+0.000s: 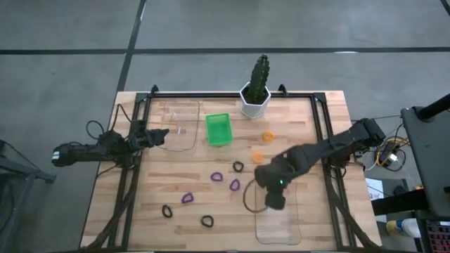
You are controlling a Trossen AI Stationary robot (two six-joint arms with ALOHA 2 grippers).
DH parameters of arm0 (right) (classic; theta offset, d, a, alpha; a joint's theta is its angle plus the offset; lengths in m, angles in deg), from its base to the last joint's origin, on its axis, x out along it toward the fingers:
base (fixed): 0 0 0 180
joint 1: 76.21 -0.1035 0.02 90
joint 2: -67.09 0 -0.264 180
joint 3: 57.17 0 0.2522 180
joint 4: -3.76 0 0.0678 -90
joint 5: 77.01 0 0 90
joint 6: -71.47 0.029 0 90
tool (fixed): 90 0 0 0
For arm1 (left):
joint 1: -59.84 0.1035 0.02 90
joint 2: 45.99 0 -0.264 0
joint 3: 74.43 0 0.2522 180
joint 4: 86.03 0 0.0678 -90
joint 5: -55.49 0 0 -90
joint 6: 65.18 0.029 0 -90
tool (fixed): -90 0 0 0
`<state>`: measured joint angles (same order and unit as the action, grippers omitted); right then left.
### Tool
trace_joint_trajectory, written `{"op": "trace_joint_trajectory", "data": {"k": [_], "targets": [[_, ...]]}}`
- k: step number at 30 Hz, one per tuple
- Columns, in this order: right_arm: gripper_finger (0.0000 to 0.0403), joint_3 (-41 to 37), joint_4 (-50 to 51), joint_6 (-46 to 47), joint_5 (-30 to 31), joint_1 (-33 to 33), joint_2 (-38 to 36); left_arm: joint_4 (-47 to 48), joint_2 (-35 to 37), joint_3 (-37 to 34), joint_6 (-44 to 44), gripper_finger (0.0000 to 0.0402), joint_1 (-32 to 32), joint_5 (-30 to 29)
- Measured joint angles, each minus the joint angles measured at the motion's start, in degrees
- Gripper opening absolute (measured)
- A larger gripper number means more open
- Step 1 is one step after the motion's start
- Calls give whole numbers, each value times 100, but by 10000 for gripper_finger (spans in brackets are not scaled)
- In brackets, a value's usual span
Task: Sort spring keychains
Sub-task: Put the middle yellow spring keychain into the bottom transparent bin
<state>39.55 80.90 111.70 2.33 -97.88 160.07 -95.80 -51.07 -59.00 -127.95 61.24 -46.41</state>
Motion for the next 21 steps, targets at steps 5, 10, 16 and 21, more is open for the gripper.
{"op": "trace_joint_trajectory", "data": {"k": [5,10,16,21], "targets": [[13,-35,-4,-4,7,-415,354,0,0,0,0,2,1,0],[13,-85,-2,-200,9,-609,741,1,0,-7,1,2,0,0],[13,-232,10,-423,-295,-621,1127,2,0,-9,1,2,-1,0],[13,-384,17,-461,-402,-623,1344,3,0,-9,1,2,0,0]]}}
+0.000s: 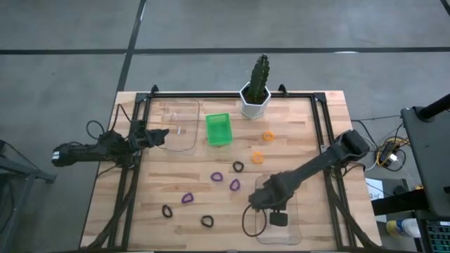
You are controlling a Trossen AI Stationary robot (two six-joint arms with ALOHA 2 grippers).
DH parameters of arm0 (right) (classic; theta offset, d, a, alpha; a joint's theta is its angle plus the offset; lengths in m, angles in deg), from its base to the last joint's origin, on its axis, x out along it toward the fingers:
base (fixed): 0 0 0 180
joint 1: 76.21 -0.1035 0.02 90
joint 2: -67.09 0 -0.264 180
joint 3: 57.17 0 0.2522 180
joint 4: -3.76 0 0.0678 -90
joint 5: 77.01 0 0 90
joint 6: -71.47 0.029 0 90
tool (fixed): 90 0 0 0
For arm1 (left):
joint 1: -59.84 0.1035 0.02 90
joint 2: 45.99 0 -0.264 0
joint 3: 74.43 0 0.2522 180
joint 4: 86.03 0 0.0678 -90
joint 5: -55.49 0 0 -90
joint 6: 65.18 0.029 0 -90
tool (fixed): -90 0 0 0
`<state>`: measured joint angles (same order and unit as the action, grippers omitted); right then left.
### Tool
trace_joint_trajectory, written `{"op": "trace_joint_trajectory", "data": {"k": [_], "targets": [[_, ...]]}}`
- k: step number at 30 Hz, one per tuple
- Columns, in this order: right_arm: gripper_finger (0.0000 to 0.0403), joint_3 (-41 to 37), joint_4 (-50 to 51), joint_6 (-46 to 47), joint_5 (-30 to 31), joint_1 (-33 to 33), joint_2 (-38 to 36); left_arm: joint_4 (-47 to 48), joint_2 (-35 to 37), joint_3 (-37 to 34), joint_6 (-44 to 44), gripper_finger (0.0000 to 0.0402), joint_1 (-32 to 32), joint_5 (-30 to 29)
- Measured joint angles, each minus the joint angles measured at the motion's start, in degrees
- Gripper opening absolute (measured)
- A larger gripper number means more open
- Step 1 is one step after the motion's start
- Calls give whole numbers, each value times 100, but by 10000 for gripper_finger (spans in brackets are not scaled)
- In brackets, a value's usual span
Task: Sort spring keychains
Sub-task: Put the middle yellow spring keychain into the bottom transparent bin, then put the bottom yellow spring keychain into the bottom transparent bin
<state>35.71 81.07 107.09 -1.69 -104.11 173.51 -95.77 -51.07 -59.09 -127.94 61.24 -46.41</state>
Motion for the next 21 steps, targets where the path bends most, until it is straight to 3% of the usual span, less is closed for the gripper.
{"op": "trace_joint_trajectory", "data": {"k": [8,12,16,21], "targets": [[27,-212,-163,112,-42,74,145,3,0,0,-2,2,-1,3],[80,-200,-196,148,-163,108,70,8,0,0,-4,2,-2,2],[139,-46,-306,216,-884,162,-4,8,0,0,-4,2,-2,2],[179,318,-307,214,-1105,167,-249,8,0,0,-4,2,0,2]]}}
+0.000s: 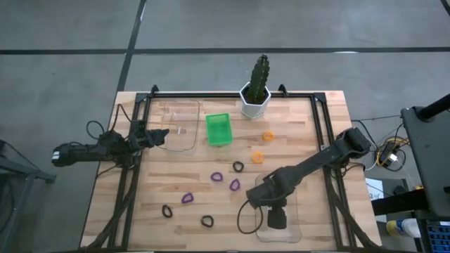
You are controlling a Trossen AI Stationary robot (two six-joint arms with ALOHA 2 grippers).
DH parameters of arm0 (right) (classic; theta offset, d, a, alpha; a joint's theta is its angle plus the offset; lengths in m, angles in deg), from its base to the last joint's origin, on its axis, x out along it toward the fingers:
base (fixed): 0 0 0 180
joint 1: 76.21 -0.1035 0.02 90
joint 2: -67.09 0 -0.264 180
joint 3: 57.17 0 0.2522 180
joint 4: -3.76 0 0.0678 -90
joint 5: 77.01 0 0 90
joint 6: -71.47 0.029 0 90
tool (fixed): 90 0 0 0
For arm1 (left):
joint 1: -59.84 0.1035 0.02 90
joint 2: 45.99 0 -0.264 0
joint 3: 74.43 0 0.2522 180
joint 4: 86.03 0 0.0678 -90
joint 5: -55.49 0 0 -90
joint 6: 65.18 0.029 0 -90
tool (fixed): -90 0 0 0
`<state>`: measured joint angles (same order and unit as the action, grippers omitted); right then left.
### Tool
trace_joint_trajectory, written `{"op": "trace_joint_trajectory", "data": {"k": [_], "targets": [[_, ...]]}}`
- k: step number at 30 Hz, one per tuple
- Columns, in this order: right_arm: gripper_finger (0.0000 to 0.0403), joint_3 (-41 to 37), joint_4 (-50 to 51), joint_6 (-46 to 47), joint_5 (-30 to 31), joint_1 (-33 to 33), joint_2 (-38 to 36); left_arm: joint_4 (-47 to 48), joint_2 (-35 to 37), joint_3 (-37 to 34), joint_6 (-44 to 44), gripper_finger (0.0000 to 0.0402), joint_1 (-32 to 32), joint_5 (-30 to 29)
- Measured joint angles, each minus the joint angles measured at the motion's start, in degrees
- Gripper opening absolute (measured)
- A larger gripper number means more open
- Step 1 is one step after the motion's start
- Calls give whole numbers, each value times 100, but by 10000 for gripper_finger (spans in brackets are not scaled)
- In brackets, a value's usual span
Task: Sort spring keychains
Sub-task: Put the bottom yellow spring keychain into the bottom transparent bin
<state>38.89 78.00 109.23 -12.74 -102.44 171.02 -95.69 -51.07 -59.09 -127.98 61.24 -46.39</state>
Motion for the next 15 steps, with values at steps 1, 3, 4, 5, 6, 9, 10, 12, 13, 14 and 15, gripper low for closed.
{"op": "trace_joint_trajectory", "data": {"k": [1,3,4,5,6,9,10,12,13,14,15], "targets": [[183,66,13,-6,15,19,-58,-2,0,0,0,2,1,0],[186,164,13,-19,100,105,-179,2,0,0,0,2,1,0],[187,200,21,-7,162,164,-253,-2,0,0,0,2,-1,0],[187,232,19,2,225,240,-345,0,0,0,-4,2,-1,0],[186,249,13,9,339,316,-453,0,0,0,-39,2,-1,0],[181,255,22,111,740,569,-787,-1,0,0,-234,2,0,-1],[179,244,25,112,851,654,-886,0,0,0,-246,2,0,-2],[176,241,60,116,1099,841,-1101,0,0,0,-253,2,1,0],[174,240,83,116,1282,932,-1217,0,0,0,-262,2,0,0],[172,232,99,122,1484,1030,-1320,-1,0,0,-262,2,-1,0],[171,228,111,127,1708,1130,-1413,-1,0,0,-262,2,1,0]]}}
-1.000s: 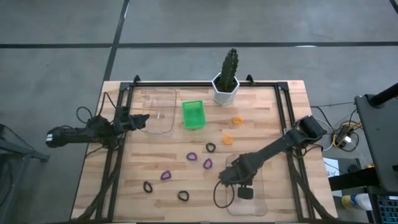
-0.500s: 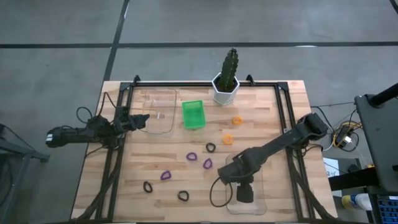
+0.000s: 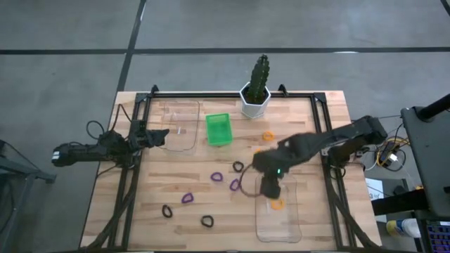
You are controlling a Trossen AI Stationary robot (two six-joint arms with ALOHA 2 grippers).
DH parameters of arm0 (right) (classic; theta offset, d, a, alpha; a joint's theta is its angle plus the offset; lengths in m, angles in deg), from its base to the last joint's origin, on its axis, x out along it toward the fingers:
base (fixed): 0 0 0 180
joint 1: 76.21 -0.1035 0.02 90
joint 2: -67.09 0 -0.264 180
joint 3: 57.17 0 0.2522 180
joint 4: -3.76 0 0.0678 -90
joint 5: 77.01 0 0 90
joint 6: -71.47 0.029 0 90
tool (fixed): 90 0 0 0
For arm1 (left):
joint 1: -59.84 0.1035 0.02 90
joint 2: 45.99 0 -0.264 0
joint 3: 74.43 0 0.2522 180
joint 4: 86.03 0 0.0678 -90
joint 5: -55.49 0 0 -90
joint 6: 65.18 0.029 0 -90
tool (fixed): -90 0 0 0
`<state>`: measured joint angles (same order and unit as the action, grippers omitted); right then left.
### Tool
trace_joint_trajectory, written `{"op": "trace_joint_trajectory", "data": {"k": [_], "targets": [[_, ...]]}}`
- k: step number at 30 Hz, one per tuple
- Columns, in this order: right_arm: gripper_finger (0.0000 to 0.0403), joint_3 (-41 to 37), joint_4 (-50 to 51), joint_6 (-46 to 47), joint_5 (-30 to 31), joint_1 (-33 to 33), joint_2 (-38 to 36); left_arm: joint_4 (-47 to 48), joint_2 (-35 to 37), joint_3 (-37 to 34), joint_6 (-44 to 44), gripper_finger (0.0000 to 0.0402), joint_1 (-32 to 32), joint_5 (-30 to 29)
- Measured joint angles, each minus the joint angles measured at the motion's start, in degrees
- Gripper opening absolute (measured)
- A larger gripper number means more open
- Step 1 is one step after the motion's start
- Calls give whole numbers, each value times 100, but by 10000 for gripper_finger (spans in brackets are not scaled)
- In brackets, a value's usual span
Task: Sort spring keychains
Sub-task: Put the bottom yellow spring keychain into the bottom transparent bin
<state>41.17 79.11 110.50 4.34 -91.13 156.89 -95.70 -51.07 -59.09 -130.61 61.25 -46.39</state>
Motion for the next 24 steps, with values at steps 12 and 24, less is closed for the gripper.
{"op": "trace_joint_trajectory", "data": {"k": [12,24], "targets": [[160,-149,145,-348,1336,1534,-262,42,0,0,-29,2,-2,0],[144,-299,384,-609,648,2836,880,38,0,0,-174,2,-2,0]]}}
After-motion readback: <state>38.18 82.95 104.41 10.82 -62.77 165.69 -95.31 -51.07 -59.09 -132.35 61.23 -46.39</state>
